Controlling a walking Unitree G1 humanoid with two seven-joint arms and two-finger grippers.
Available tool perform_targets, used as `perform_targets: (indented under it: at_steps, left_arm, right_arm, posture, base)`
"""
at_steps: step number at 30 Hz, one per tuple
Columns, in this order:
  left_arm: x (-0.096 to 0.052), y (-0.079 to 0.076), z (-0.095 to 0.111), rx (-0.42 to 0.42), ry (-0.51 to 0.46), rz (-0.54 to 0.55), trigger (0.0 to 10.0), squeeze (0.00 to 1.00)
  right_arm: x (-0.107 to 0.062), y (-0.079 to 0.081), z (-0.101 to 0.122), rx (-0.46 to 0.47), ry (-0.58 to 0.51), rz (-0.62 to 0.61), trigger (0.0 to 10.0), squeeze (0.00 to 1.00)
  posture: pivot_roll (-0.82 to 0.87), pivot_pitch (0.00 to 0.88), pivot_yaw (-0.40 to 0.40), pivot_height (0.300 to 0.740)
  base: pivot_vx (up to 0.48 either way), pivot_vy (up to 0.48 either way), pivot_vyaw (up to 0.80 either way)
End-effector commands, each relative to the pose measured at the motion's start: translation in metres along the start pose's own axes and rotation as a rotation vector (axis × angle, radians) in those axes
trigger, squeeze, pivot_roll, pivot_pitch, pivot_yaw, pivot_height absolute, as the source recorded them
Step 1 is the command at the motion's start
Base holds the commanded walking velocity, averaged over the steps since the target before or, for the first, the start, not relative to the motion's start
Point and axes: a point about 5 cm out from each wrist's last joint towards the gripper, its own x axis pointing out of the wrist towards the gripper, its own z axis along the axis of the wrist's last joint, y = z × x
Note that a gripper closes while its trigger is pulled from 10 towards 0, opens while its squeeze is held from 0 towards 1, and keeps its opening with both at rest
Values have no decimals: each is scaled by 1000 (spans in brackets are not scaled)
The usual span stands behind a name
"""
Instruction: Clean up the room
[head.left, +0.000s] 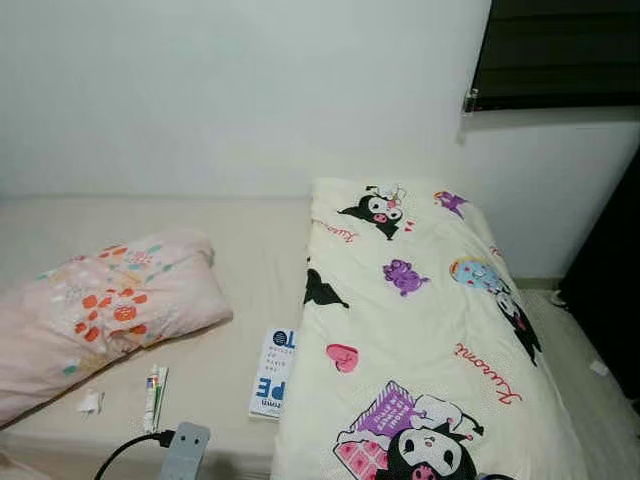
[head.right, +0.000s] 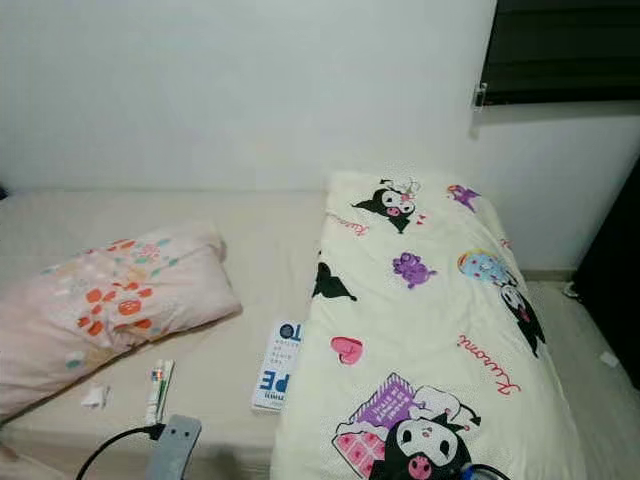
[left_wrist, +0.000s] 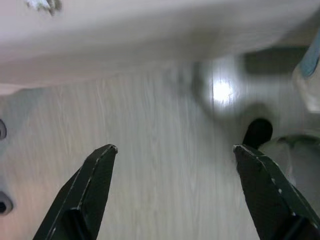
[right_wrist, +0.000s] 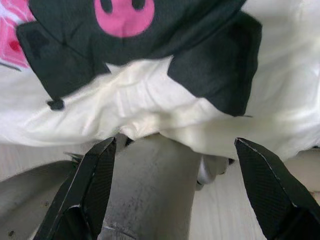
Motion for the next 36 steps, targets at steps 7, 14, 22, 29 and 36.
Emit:
perform_targets:
  at_steps: [7, 14, 22, 29, 36]
  left_arm:
    - [-1, -3, -13, -33, 58, -8, 10000, 0]
    - [-1, -2, -15, -18, 65, 2, 10000, 0]
    - [-1, -1, -13, 7, 55, -4, 10000, 0]
    - [-1, 0, -10, 45, 45, -1, 10000, 0]
    - [-1, 1, -9, 50, 40, 3, 10000, 0]
  right_arm:
    - [-3, -10, -6, -40, 23, -26, 10000, 0]
    - [-8, -21, -14, -53, 50, -50, 10000, 0]
    - [-11, -27, -19, -45, 61, -60, 10000, 0]
    - [-10, -22, -22, -40, 53, -44, 10000, 0]
    - [-6, -14, -15, -37, 29, -34, 10000, 0]
  posture:
    - [12, 0, 15, 740]
    - [15, 0, 11, 740]
    - [6, 0, 18, 740]
    - [1, 0, 21, 740]
    - [0, 0, 19, 740]
  base:
    - [-184, 0, 763]
    - [-275, 108, 762]
    - [0, 0, 761]
    - [0, 0, 763]
    - [0, 0, 763]
